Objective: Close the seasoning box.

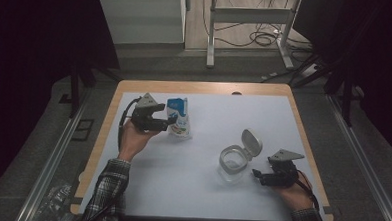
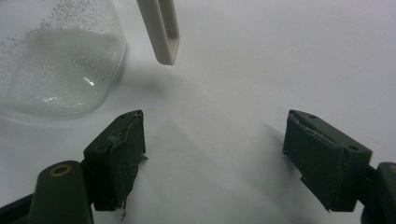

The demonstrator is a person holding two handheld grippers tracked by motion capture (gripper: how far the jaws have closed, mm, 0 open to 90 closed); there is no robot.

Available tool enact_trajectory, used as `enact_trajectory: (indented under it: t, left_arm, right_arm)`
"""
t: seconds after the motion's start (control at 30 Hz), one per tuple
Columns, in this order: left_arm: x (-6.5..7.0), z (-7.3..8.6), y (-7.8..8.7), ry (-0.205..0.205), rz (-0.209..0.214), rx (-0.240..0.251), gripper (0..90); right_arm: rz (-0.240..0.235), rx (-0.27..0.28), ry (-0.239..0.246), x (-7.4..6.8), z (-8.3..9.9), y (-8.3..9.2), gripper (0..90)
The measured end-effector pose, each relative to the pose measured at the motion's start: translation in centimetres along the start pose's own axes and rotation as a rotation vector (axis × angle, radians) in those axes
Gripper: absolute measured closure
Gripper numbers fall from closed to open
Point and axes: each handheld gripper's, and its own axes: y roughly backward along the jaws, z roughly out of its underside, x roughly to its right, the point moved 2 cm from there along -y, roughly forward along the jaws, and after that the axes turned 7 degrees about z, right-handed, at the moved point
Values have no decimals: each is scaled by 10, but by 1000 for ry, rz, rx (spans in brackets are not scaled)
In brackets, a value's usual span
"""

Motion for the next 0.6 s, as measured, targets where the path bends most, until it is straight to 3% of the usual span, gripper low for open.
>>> enact_trajectory:
  t: [0.2, 0.37, 0.6]
  left_arm:
    - [-9, -2, -5, 7, 32, 25, 371]
    - [-16, -3, -9, 19, 96, 45, 461]
    - [-19, -7, -13, 1, 142, 42, 593]
  right_arm:
    - [0, 0, 1, 0, 0, 0, 209]
    - [0, 0, 1, 0, 0, 0, 208]
    - [0, 0, 2, 0, 0, 0, 207]
